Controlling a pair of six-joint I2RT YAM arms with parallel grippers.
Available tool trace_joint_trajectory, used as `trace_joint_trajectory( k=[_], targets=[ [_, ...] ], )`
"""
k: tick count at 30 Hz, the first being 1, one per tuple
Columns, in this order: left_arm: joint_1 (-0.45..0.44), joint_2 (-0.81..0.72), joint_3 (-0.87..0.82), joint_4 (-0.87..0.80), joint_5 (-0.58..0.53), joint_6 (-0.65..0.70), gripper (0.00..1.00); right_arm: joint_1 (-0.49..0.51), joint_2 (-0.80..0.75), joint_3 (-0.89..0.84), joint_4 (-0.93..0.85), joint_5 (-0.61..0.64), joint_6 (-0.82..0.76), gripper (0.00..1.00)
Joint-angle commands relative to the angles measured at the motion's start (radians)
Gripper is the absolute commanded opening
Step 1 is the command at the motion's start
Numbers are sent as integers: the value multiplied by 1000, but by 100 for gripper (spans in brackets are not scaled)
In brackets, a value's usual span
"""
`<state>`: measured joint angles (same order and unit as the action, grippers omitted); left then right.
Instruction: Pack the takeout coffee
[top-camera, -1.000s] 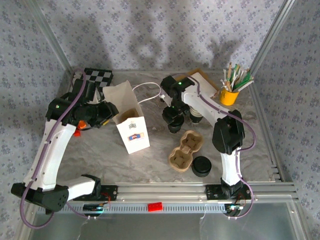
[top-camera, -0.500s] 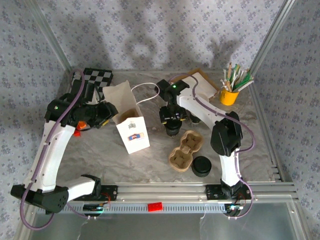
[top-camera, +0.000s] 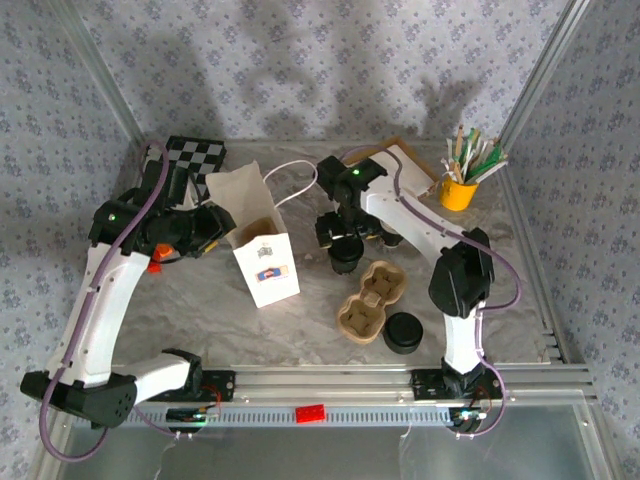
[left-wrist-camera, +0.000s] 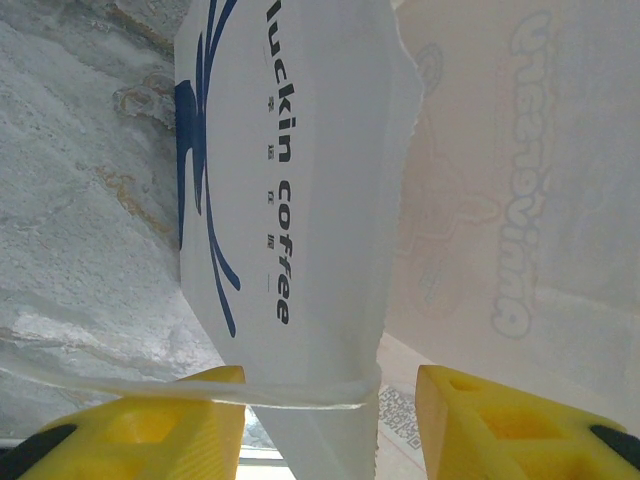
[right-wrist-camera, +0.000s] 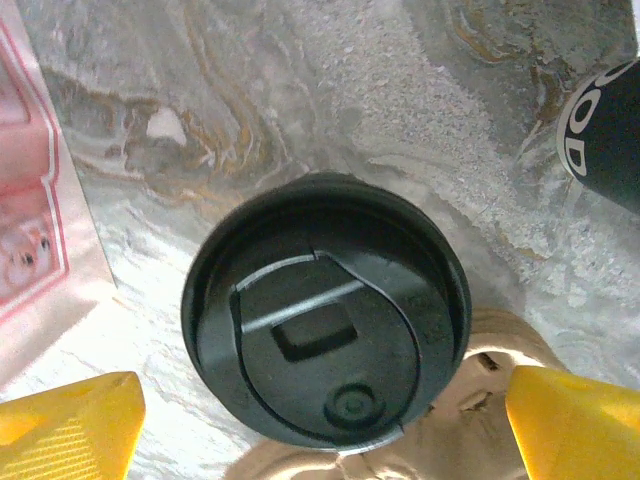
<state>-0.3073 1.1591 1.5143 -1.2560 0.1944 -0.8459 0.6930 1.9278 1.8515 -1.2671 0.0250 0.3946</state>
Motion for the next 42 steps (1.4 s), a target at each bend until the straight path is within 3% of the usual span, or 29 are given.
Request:
trace_joint_trajectory(
  k=[1, 15, 31, 37, 42],
  targets=[
    [6, -25, -6, -8, 5, 2, 48, 2, -48, -39, 9, -55, -167, 95],
    [5, -33, -14, -11, 5, 2, 48, -16, -10, -69, 56, 36, -296, 94],
    [5, -29, -11, -11, 2, 1, 49, -9, 23, -95, 99, 38, -320, 87],
    [6, -26, -13, -8, 1, 1, 49, -9, 27, -109, 124, 21, -337, 80],
    [7, -23, -9, -10, 1, -1, 49, -7, 22, -130, 124, 33, -344, 83]
  ],
)
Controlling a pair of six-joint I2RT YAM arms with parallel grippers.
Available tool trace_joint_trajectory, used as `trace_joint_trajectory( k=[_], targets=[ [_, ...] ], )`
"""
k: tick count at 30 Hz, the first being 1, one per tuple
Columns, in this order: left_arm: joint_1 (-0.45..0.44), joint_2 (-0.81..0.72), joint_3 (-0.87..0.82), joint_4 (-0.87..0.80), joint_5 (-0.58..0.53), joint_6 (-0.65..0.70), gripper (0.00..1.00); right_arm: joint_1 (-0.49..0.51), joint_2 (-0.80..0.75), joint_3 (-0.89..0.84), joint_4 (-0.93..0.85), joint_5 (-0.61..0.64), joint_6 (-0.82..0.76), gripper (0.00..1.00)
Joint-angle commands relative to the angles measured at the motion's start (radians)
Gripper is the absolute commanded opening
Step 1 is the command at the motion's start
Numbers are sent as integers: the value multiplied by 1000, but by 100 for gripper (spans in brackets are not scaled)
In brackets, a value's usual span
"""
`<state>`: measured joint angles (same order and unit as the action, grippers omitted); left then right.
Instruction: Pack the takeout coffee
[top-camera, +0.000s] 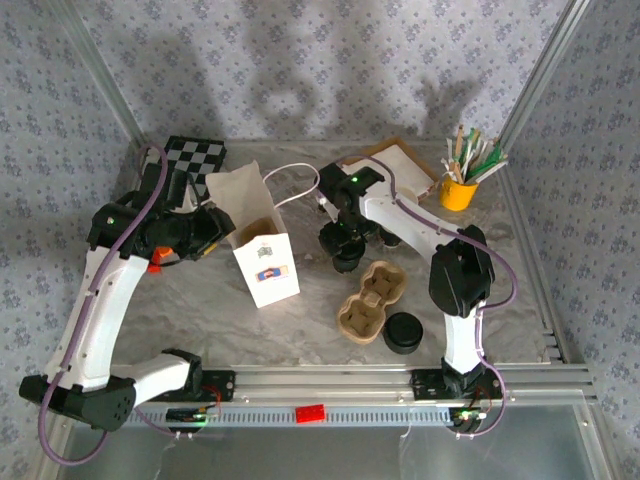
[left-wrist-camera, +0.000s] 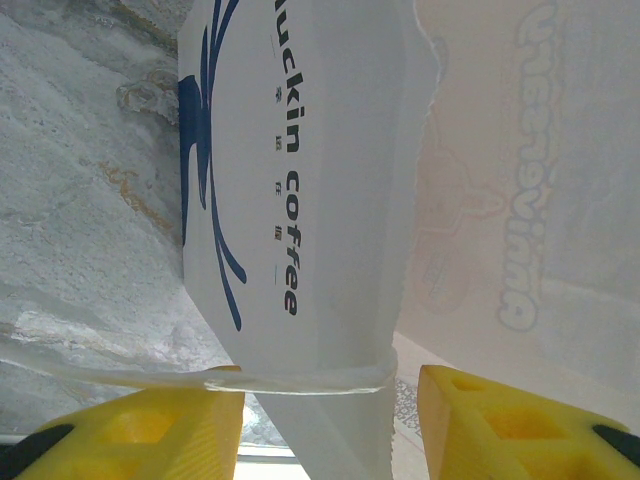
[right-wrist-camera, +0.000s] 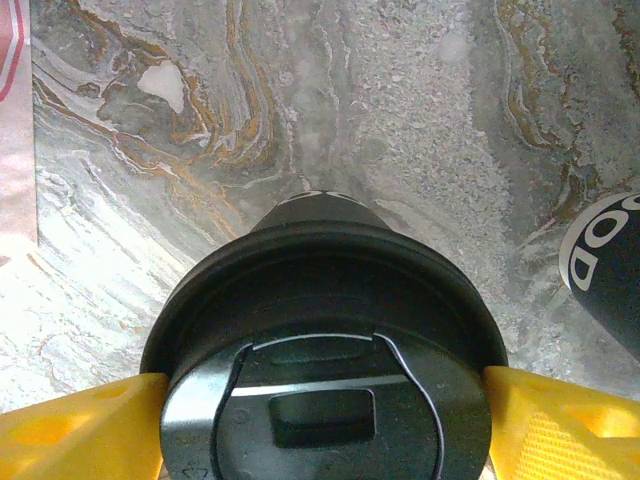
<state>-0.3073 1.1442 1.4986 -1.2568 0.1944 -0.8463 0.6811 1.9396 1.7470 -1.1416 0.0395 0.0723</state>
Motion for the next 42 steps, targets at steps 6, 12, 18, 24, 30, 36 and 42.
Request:
trace_joint_trajectory(
  k=[6, 12, 18, 24, 30, 36, 42],
  targets=[
    [7, -4, 8, -5, 1, -3, 49, 4, -19, -49, 12, 26, -25, 79],
    [7, -3, 12, -3, 2, -8, 50, -4, -48, -24, 3, 5, 26, 71],
    [7, -15, 26, -3, -4, -10, 56, -6, -103, -5, -28, 4, 146, 66],
    [7, -35, 46, -42, -15, -14, 61, -9, -120, 37, -126, 35, 261, 66],
    [7, -66, 53, -66, -36, -31, 64, -11, -123, 84, -232, 26, 382, 66],
    [7, -63, 62, -69, -53, -23, 65, -5, -118, 66, -246, 36, 466, 65],
    [7, -63, 53, -59, -54, -21, 65, 11, -47, 134, -194, 58, 489, 63]
  ],
)
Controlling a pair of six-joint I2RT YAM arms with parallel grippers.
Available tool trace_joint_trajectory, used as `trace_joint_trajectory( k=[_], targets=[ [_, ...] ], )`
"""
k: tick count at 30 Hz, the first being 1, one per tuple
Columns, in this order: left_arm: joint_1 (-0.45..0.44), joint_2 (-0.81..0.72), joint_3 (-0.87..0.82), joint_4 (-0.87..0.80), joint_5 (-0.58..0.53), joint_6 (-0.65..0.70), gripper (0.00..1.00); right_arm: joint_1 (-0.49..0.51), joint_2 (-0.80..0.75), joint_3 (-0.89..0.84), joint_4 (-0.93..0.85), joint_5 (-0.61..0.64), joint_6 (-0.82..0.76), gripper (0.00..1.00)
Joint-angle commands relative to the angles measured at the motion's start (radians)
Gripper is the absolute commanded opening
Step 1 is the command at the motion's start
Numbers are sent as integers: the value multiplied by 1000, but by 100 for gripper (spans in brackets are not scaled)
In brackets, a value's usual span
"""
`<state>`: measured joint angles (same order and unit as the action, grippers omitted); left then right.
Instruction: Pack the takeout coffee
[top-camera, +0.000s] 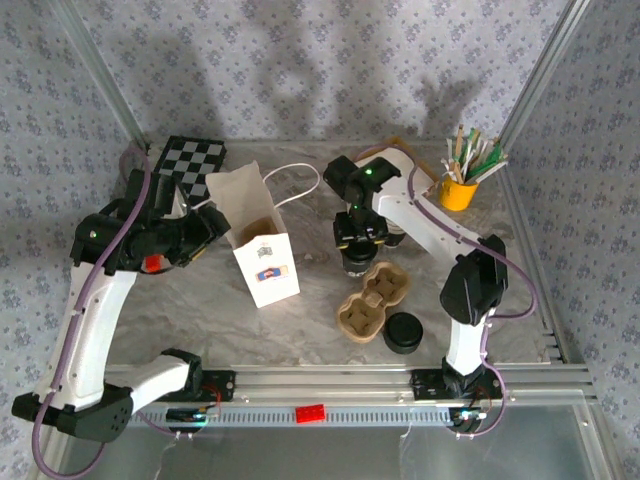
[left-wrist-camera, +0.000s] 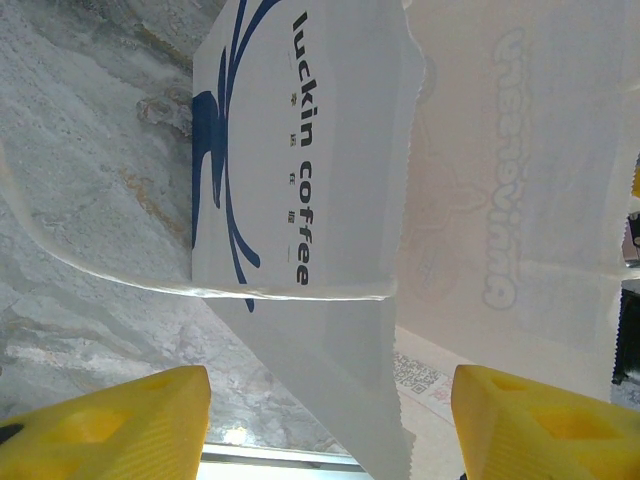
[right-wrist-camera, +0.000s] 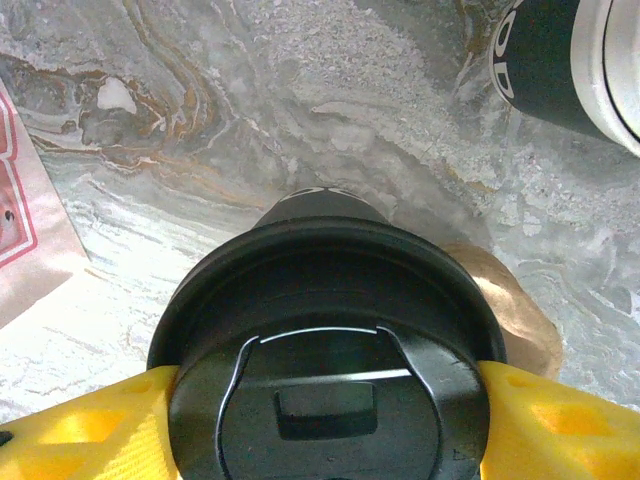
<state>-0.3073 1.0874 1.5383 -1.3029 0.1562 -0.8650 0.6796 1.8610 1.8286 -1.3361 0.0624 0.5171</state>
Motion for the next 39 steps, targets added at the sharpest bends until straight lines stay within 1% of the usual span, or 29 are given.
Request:
trace_joint_trajectory(
  k=[1, 6, 9, 15, 20, 24, 26, 27, 28, 29, 32, 36, 39],
  targets=[
    [7, -7, 13, -15, -16, -1, 65, 20, 44, 70, 4, 34, 50, 63],
    [7, -10, 10, -17, -19, 3, 65, 27, 114, 87, 28, 20, 90, 63],
    [7, -14, 6, -15, -20, 4, 65, 39, 145, 106, 28, 62, 104, 63],
    [7, -8, 8, -15, -19, 11, 65, 40, 152, 47, 78, 55, 142, 65],
    [7, -3, 11, -22, -22, 21, 65, 38, 124, -4, 99, 53, 160, 69],
    [7, -3, 6, -22, -21, 24, 65, 37, 109, -2, 106, 53, 153, 77],
    [7, -3, 7, -24, -20, 26, 65, 41, 91, 6, 101, 75, 135, 84],
    [7, -3, 9, -24, -22, 26, 65, 44, 78, 1, 107, 86, 121, 85],
    [7, -4, 9, -24, -23, 26, 66, 47, 58, -9, 114, 91, 121, 86],
    [7, -4, 8, -24, -24, 27, 66, 47, 38, -26, 130, 84, 68, 86],
    [7, -8, 8, -27, -26, 29, 65, 41, -7, -69, 162, 92, -4, 87],
    [7, -11, 6, -29, -29, 32, 66, 23, -64, -164, 252, 17, -103, 88],
    [7, -15, 1, -32, -31, 31, 66, 31, -101, -210, 297, 27, -156, 91]
  ],
)
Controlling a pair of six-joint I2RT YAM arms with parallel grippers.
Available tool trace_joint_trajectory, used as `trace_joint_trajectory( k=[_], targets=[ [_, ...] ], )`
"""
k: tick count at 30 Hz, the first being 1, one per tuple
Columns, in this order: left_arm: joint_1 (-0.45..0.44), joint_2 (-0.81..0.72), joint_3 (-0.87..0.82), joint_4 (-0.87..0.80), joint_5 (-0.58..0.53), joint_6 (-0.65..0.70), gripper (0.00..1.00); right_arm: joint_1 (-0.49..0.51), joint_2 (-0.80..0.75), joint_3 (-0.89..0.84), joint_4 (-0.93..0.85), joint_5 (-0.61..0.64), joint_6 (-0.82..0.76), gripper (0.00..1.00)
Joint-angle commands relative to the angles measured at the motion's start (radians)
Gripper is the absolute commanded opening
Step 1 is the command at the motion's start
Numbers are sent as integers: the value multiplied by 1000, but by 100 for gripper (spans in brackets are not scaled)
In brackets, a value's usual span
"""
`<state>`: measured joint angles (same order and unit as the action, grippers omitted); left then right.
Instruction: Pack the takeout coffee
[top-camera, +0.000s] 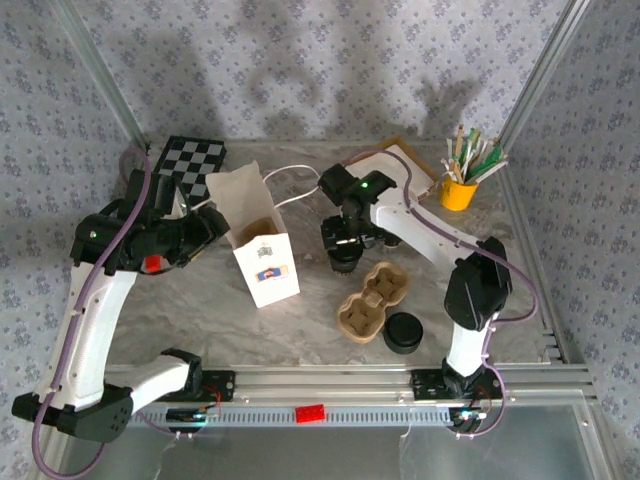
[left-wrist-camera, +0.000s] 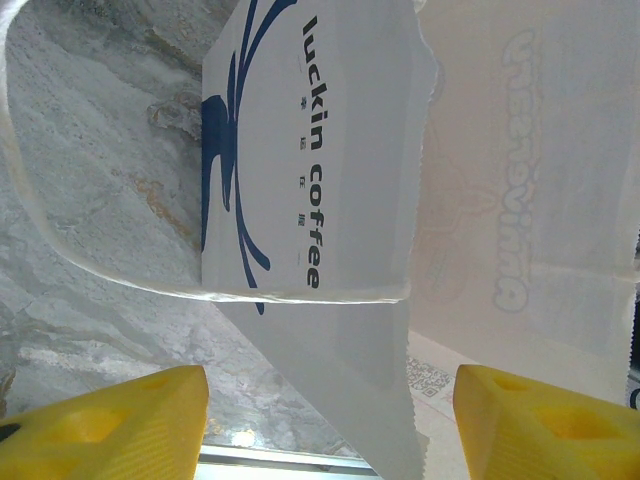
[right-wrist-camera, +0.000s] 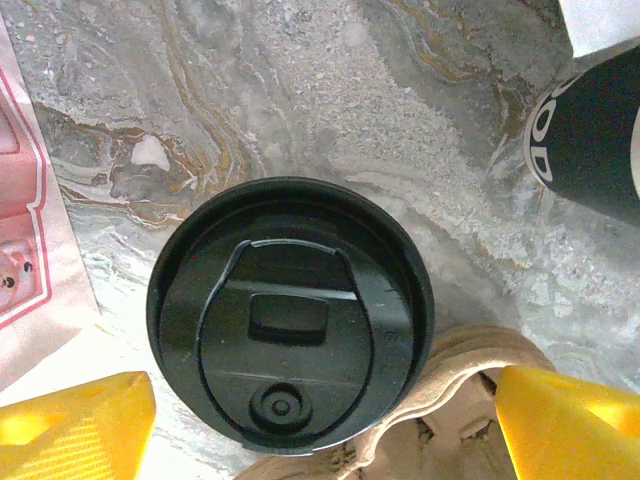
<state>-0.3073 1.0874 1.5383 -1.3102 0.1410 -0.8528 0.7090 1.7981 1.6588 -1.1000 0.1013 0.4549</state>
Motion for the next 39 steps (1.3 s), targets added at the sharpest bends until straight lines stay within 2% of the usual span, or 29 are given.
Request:
trace_joint_trajectory(
  k=[1, 9, 12, 20, 24, 33, 39],
  targets=[
    [8, -16, -1, -24, -17, 19, 66, 7, -50, -61, 81, -5, -93, 92],
    [8, -30, -16, -21, -24, 14, 66, 23, -28, -92, 129, 35, -138, 93],
    [7, -30, -19, -22, -22, 12, 66, 28, -11, -90, 130, 57, -147, 88],
    [8, -29, -21, -18, -22, 11, 66, 46, 5, -94, 134, 80, -138, 89],
    [8, -26, -21, -15, -22, 11, 66, 46, 14, -91, 127, 86, -124, 85],
    [8, -20, -24, -12, -25, 8, 66, 49, 64, 9, 5, 73, 5, 88],
    [8, -20, -29, -3, -26, 1, 66, 43, 147, 137, -173, 61, 87, 88]
  ],
)
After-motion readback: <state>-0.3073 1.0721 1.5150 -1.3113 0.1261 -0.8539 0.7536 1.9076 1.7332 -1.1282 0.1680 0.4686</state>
